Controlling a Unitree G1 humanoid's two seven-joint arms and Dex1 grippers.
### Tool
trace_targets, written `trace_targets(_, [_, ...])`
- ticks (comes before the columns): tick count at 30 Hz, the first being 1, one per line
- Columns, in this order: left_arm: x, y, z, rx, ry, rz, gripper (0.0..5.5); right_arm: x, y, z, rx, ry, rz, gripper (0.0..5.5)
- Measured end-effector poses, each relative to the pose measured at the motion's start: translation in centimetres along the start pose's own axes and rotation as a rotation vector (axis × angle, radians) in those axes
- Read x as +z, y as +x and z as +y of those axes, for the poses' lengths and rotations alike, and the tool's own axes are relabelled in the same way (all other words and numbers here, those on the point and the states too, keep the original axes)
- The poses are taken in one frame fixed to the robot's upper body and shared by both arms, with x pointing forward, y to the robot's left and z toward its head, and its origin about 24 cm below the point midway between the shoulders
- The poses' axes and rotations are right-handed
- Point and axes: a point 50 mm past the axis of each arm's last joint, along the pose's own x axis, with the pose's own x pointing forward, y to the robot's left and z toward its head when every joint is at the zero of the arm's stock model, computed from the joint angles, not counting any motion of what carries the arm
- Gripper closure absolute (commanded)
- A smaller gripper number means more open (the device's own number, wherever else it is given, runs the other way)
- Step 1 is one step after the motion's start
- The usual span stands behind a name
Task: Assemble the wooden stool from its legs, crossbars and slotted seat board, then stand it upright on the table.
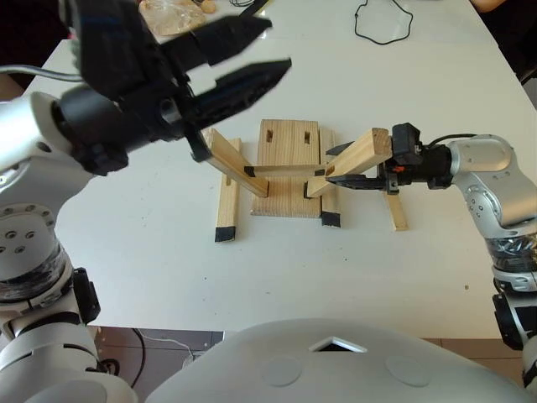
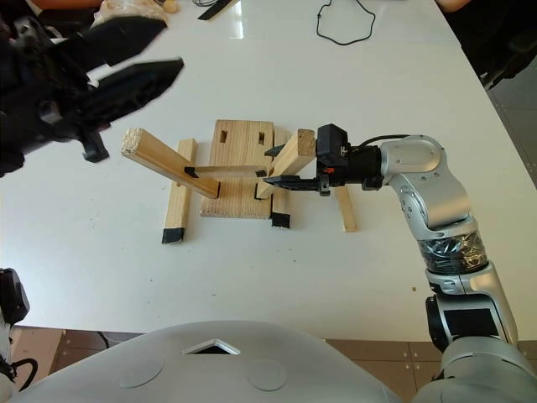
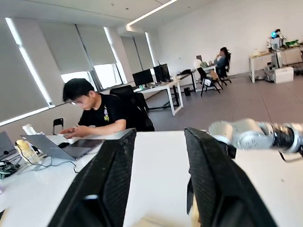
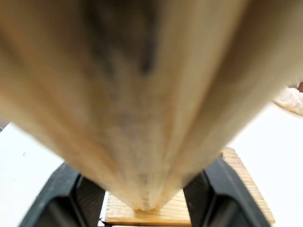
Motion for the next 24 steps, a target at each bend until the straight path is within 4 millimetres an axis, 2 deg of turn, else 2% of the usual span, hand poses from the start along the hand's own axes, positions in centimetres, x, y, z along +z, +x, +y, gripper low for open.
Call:
trace_targets(8, [-2.8,1.4,-1.0,-0.071,0.039,0.145,4.10,0.1,0.4,-0.5,0.017,0.014,0.026,3.49])
trace_targets(22, [-6.9,0.9,-2.3,-0.034,0.096,0.293,4.10,0.2,1.2,-1.8,0.088,0.030,0.096,3.49])
trace_targets(24, [-8.2,1.0,-2.8,-0.040,0.113,0.350,4.36,0.5,1.4,-2.2,0.106,0.021,0.107,3.49])
